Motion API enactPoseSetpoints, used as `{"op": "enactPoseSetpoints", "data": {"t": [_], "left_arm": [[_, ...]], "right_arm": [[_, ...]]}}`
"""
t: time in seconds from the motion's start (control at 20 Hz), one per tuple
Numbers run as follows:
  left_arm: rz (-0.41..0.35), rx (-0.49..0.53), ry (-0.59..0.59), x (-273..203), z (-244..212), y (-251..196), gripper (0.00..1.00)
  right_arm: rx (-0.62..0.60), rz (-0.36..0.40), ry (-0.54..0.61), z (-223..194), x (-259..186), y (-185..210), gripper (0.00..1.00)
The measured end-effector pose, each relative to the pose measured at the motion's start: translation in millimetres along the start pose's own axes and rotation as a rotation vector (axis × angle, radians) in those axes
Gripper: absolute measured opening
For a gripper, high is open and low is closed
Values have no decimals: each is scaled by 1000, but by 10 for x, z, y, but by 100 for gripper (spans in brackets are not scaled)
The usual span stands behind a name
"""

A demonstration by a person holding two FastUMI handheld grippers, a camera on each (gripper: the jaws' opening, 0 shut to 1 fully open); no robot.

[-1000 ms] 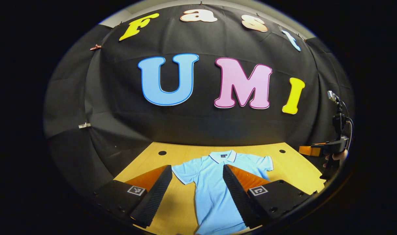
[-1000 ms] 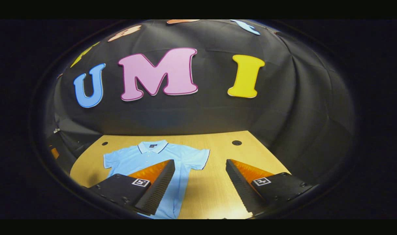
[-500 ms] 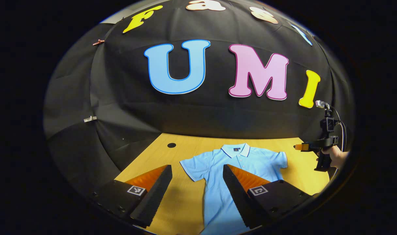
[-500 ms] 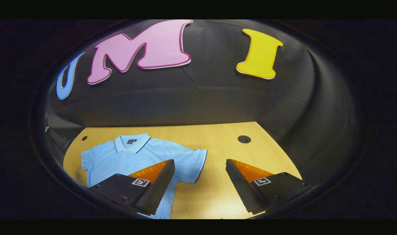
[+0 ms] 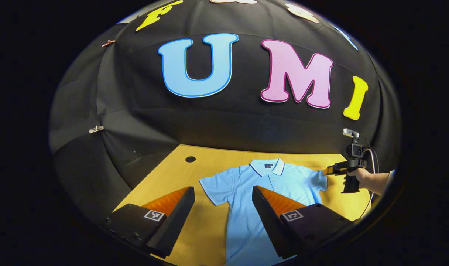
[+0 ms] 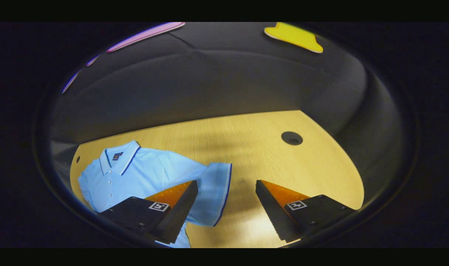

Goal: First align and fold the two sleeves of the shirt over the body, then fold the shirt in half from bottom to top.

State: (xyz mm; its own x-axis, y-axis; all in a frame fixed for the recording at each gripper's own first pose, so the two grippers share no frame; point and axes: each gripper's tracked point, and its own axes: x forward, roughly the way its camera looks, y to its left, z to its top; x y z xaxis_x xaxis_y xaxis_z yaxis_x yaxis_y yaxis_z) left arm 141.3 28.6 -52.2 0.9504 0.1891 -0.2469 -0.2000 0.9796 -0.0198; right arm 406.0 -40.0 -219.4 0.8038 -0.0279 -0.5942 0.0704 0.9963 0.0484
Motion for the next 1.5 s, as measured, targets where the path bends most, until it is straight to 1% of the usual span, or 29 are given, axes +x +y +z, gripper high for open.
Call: {"op": "enactPoseSetpoints", "data": {"t": [0.1,0.15,0.2,0.25,0.3,0.4,0.45,0.55,0.65,0.75,0.8,0.9,1.1,1.15,1.2,1.35,1.4,1.45,1.5], "left_arm": [[9,7,7,35,-1,7,99],[11,7,10,42,0,12,99],[12,7,13,53,5,16,99],[15,7,16,44,-13,13,99],[19,7,19,43,-18,16,99],[17,7,24,51,-24,-1,99],[16,9,28,66,-51,-8,99],[13,15,34,65,-81,-28,99],[13,20,37,61,-100,-30,99],[11,24,38,37,-111,-43,100],[12,25,38,28,-112,-39,99],[17,24,37,8,-96,-8,99],[26,18,31,-48,-105,36,99],[30,16,29,-69,-106,43,99],[31,12,26,-101,-109,48,99],[27,-1,18,-179,-130,50,99],[26,-6,23,-196,-152,57,99],[24,-11,26,-207,-189,59,99],[20,-17,27,-219,-204,64,99]], "right_arm": [[-1,1,33,-97,97,5,98],[-15,-10,54,-170,142,-7,98],[-50,-24,35,-143,159,-24,97],[-72,-10,33,-165,160,17,96],[-84,5,29,-168,143,103,80],[-96,23,27,-177,150,198,58],[-94,28,25,-173,167,216,43],[-82,31,25,-163,171,233,25],[-72,28,24,-154,167,255,0],[-74,34,26,-152,159,257,0],[-76,32,28,-152,149,261,12],[-103,21,9,-95,87,256,6],[-202,28,-75,178,-154,499,6],[-235,36,-97,267,-224,612,0],[-259,51,-111,329,-301,742,6],[-319,115,-147,386,-486,1261,6],[-341,132,-157,376,-539,1430,0],[-360,154,-161,337,-601,1615,6],[-375,181,-159,273,-652,1808,6]]}}
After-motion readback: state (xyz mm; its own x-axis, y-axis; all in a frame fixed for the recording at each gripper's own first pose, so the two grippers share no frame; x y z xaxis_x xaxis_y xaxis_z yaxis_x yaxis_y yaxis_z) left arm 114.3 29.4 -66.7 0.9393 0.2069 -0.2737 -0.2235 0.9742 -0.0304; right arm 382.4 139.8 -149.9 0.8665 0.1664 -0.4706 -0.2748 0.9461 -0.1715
